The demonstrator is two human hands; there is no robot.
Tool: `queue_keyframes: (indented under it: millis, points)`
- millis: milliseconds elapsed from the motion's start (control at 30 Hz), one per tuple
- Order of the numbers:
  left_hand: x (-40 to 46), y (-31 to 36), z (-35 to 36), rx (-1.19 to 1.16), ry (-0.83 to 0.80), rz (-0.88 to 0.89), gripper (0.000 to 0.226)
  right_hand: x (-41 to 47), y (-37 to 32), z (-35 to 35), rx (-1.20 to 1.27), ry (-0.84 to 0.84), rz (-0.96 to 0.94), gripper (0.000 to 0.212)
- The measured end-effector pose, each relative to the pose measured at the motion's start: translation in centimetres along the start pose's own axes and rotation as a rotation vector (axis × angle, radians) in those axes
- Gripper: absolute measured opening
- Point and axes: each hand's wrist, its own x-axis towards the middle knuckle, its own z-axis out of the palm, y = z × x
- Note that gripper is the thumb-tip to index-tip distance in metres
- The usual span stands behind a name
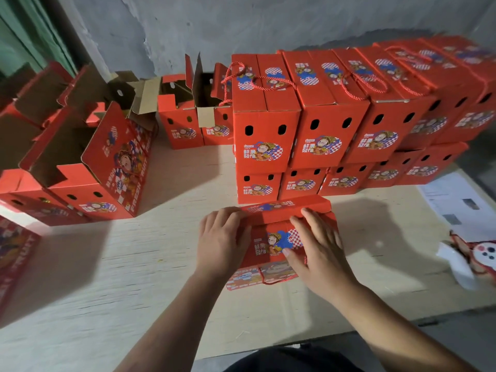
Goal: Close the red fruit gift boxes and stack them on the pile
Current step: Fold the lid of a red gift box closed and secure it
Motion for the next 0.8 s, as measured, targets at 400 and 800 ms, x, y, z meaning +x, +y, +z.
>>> queue_keyframes:
  millis: [400,800]
  points:
    - [3.6,-2.3,-1.3,0.039,-0.496,-0.141,0.080,-2.8,-2.9,2.7,0.137,-0.179,0.529,0.094]
    - [0.0,5.6,-1.1,0.016,-0.950,-0.459,0.127,7.0,-1.9,1.9,0.521,-0.198,0.326,0.091]
